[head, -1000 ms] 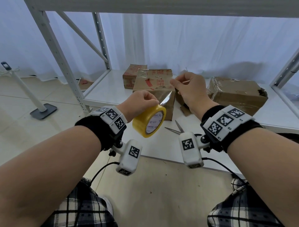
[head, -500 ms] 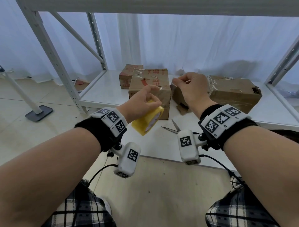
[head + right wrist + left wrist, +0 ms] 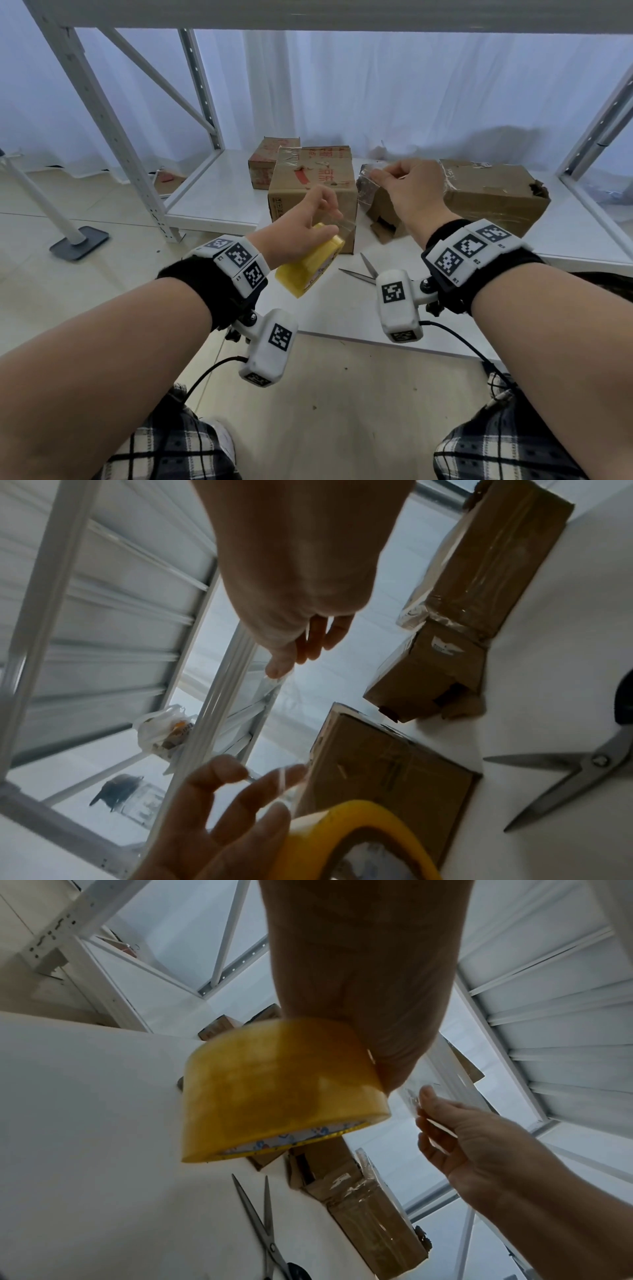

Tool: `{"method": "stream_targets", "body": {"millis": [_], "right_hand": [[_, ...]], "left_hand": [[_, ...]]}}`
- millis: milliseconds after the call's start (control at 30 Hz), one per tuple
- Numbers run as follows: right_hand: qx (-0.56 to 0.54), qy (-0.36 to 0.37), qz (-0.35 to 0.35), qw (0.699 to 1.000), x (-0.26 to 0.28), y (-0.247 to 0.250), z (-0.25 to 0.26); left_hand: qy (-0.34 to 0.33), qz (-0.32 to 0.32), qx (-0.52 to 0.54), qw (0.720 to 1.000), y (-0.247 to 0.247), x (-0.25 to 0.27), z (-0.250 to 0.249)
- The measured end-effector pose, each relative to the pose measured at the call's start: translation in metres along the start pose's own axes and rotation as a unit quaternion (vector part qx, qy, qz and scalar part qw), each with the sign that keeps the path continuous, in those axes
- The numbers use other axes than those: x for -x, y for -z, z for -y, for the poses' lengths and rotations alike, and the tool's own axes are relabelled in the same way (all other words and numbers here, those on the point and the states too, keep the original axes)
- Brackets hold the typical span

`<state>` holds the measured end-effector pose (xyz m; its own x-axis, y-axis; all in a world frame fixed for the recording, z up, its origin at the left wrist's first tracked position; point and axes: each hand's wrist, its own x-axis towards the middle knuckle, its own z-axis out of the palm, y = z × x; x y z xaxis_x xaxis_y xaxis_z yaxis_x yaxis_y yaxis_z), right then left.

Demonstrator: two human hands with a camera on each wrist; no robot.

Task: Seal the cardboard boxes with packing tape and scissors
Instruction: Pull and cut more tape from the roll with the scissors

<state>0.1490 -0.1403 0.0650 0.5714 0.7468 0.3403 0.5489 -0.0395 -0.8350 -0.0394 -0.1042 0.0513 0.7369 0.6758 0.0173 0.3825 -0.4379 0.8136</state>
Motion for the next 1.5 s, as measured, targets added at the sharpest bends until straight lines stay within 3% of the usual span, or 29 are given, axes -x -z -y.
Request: {"method": "stream_targets", "body": {"millis": [167, 367, 533, 700, 1033, 1200, 1333, 1500], "right_hand": [[-0.02, -0.021, 0.01, 1.0, -0.003, 0.0, -0.005], [-0.084, -0.068, 0.062, 0.992, 0.0, 0.002, -0.017], [-0.083, -0.02, 0.053, 0.995, 0.005, 0.003, -0.019], [-0.071, -0.027, 0.029, 0.997, 0.001, 0.012, -0.024], [-0.045, 0.045, -0.03, 0.998, 0.0, 0.021, -0.011], [-0.046, -0.034, -0.028, 0.998, -0.007, 0.028, -0.031], [-0.081, -0.103, -0.007, 0.991, -0.006, 0.026, -0.042], [-0.094, -0.155, 0.045, 0.982, -0.001, 0.021, -0.052]], "left_hand": [[0.002, 0.013, 0.022, 1.0, -0.001, 0.0, 0.001], [0.059, 0.064, 0.057, 0.995, -0.001, -0.003, -0.004], [0.104, 0.091, 0.058, 0.989, -0.002, -0.007, -0.007], [0.08, 0.083, 0.116, 0.986, -0.006, -0.012, -0.01], [0.039, 0.043, -0.067, 0.996, -0.022, -0.021, -0.009], [0.014, 0.07, -0.001, 0.997, -0.02, -0.017, -0.012], [0.04, 0.093, 0.043, 0.994, -0.018, -0.015, -0.018], [0.078, 0.129, 0.013, 0.989, -0.013, -0.013, -0.015]]}}
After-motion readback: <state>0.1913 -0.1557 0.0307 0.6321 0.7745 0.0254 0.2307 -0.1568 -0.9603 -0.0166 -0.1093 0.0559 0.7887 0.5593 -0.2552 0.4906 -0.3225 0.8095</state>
